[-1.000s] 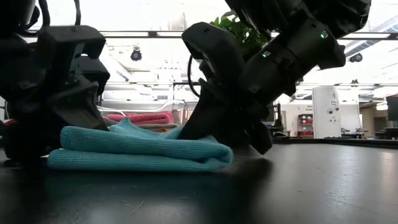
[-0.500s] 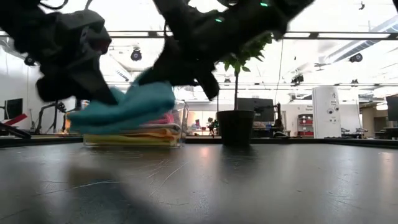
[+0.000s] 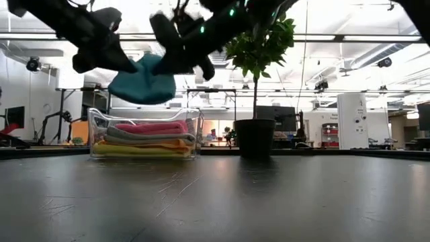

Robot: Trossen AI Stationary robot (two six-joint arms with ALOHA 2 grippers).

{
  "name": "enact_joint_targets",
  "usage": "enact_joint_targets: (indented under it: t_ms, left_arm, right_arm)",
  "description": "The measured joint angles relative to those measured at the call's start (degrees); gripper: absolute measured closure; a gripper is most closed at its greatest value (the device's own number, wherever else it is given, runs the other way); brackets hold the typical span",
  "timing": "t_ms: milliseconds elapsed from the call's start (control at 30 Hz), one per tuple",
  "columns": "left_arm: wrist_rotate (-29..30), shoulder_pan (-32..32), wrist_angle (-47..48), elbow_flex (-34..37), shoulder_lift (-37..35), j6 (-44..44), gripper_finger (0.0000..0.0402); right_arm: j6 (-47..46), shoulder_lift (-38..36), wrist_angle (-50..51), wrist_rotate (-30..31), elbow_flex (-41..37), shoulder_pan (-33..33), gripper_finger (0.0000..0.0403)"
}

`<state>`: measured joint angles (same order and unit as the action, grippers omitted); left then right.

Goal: Fold microfiber towels
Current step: Put the blue towel into the transparent bin

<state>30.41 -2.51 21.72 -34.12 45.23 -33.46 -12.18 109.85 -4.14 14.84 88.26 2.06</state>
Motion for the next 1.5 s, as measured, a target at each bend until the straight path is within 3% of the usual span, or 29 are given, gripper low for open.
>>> enact_joint_targets:
  t_ms: [233,400,1067,1500]
  left_arm:
    - [-8.39,16.15,0.24,1.8,-0.57,5.36,0.0401]
    - [-11.13,20.34,0.1,2.04,4.51,5.43,0.0401]
    - [-8.32,23.18,-1.55,-1.01,21.65,8.54,0.0401]
    - [-7.34,23.48,2.78,-3.95,21.32,12.03,0.0332]
  right_arm:
    - [0.27,2.77,-2.51,-1.46,0.75,4.82,0.039]
    - [0.69,3.42,-1.74,-1.56,1.14,6.88,0.039]
    - [0.65,8.14,0.01,-1.3,2.69,9.52,0.0385]
    - [0.98,8.04,8.23,-0.91,6.56,9.98,0.027]
